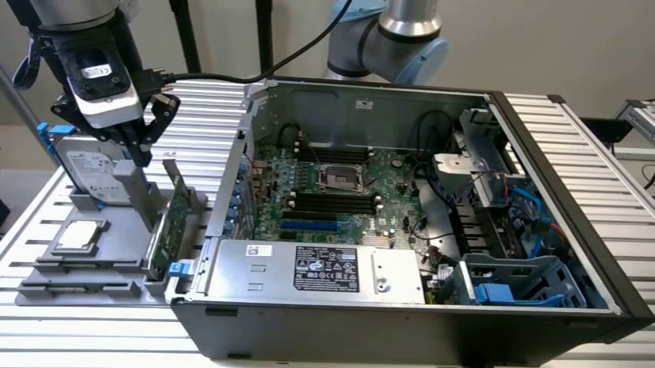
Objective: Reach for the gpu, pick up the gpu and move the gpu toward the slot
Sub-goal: 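Pick up the gpu and move the gpu toward the slot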
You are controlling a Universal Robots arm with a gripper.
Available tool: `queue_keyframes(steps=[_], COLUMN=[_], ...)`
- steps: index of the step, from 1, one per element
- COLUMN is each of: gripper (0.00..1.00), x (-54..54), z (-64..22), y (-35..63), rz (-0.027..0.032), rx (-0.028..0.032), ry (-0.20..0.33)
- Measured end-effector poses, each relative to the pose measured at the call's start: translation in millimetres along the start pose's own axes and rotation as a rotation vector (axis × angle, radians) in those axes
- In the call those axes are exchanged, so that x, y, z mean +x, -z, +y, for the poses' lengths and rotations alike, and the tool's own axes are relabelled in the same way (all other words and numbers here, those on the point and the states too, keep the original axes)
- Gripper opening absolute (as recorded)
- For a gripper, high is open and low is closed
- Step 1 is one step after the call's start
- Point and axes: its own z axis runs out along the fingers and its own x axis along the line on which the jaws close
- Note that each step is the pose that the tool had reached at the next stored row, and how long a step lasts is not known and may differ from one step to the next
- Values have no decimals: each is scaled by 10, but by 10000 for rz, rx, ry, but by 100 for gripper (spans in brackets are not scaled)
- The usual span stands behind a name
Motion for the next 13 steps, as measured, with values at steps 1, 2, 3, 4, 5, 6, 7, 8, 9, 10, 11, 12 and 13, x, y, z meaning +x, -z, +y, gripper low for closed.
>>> queue_keyframes(steps=[1,2,3,4,5,6,7,8,9,10,11,12,13], gripper=[11,11,11,12,12,18,24,24,30,36,42,42,48], x=[0,0,0,0,0,0,0,0,0,1,1,0,0], z=[0,0,0,0,0,0,0,0,0,-1,-5,-12,-20], y=[0,0,0,0,0,0,0,0,0,-1,-2,-4,-12], rz=[0,1,0,0,0,0,0,0,0,-3,-5,-6,-12], rx=[0,0,0,0,0,0,0,0,0,0,-2,0,0], ry=[0,0,0,0,0,0,-1,-1,-1,-1,0,2,2])
